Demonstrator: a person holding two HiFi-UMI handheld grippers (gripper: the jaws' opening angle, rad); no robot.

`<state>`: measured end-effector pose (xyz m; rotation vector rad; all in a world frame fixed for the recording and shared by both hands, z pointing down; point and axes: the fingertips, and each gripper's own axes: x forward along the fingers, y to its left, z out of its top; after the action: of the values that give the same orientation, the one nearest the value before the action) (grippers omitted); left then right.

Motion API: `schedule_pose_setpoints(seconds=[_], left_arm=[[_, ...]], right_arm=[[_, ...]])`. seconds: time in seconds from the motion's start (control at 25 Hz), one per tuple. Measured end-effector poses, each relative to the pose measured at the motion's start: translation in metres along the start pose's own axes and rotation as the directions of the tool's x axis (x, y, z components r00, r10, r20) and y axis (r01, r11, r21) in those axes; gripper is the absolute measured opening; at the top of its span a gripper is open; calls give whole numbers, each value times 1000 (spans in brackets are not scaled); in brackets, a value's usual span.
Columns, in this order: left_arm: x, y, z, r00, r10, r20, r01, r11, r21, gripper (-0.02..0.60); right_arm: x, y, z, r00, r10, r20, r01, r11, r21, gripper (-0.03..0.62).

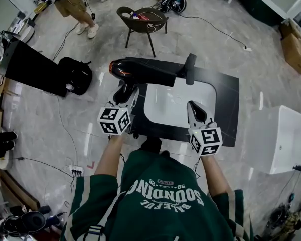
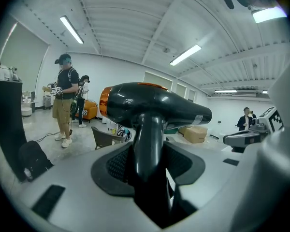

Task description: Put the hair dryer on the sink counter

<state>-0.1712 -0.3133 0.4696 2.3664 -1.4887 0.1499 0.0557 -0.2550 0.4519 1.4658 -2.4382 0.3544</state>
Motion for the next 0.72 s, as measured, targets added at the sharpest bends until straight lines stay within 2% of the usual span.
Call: schedule_pose_setpoints(seconds=[0.72], left_arm=[[59,31,-11,999,7,-35,-7,1000,-6,192]], right_arm=[[43,-20,-4,999,-18,-41,19,999,27,44]])
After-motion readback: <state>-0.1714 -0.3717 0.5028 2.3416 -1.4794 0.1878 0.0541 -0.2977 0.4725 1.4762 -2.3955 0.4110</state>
